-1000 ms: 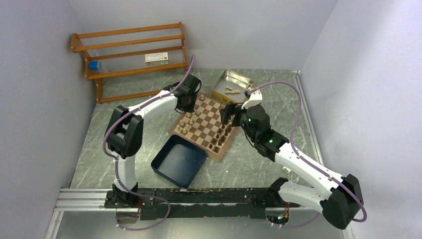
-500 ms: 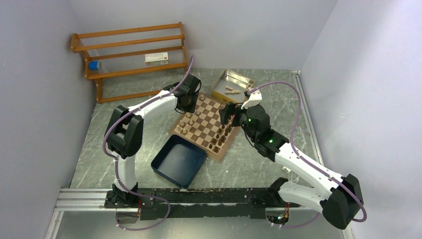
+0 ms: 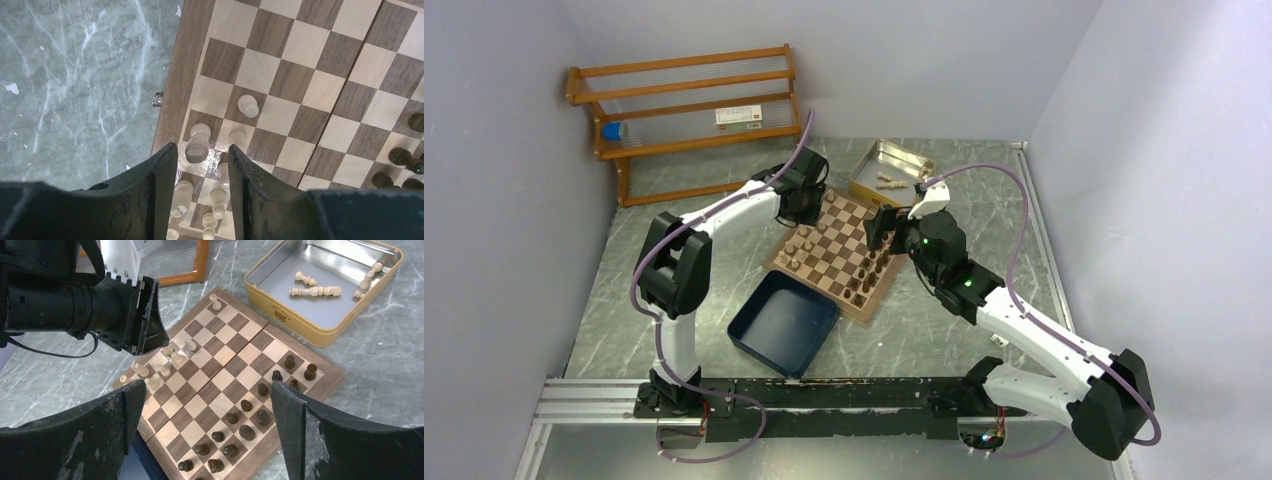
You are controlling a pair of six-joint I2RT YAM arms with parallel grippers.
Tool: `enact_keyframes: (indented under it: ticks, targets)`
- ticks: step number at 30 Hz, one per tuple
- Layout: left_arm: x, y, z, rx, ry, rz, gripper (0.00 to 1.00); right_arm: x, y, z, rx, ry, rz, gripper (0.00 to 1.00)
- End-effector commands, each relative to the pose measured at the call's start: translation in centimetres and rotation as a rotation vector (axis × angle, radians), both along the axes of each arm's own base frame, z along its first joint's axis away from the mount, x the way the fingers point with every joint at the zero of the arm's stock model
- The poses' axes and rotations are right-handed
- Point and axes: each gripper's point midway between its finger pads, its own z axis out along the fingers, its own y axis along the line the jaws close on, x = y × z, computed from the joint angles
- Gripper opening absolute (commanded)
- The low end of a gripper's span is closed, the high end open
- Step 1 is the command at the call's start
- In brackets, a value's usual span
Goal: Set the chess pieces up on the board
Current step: Place the chess piece on the chessboard, then pick up the chess piece from the storage box.
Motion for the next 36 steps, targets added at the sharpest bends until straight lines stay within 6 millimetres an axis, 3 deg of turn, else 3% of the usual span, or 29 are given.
enact_keyframes:
  ticks: [1, 8, 13, 16, 19, 21, 22, 25, 28, 30, 33, 36]
  targets:
    - [1.0, -1.3, 3.3, -0.062, -0.066, -0.009, 0.47, 0.1, 0.1, -0.4, 0.001, -0.004, -0.002, 1.00]
    - [1.4, -1.8, 6.0, -0.107, -0.116, -0.019, 0.51, 0.0, 0.2, -0.3, 0.032, 0.017, -0.013, 1.00]
    - [1.4, -1.8, 9.8, -0.158, -0.193, -0.023, 0.56, 0.0, 1.1, 0.0, 0.087, 0.032, 0.009, 1.00]
    - [0.6, -1.1, 12.3, -0.177, -0.250, -0.031, 0.66, 0.9, 1.2, 0.2, 0.062, 0.037, -0.017, 1.00]
    - [-0.9, -0.1, 14.3, -0.190, -0.293, -0.053, 0.77, 2.7, 1.2, 1.0, 0.013, 0.017, -0.053, 1.00]
    - [-2.4, 0.7, 15.7, -0.206, -0.315, -0.076, 0.95, 4.3, 0.9, 1.0, -0.023, 0.007, -0.076, 0.98]
    - [-3.2, 0.8, 16.2, -0.218, -0.322, -0.097, 0.97, 5.3, 0.9, 0.6, -0.043, 0.014, -0.081, 0.97]
    - [-5.8, 1.6, 16.5, -0.246, -0.326, -0.151, 0.98, 8.6, -0.2, -0.5, -0.105, 0.018, -0.107, 0.90]
    - [-8.5, 2.2, 16.0, -0.283, -0.331, -0.204, 0.98, 12.1, -1.8, -2.3, -0.173, 0.052, -0.115, 0.76]
    - [-9.9, 3.1, 15.3, -0.288, -0.339, -0.213, 0.98, 14.6, -3.1, -3.8, -0.228, 0.091, -0.153, 0.59]
    - [-11.0, 5.0, 13.9, -0.240, -0.356, -0.191, 0.98, 16.9, -3.6, -6.2, -0.223, 0.158, -0.166, 0.43]
    - [-11.5, 6.4, 13.3, -0.197, -0.363, -0.166, 0.98, 18.8, -3.5, -8.1, -0.257, 0.173, -0.167, 0.40]
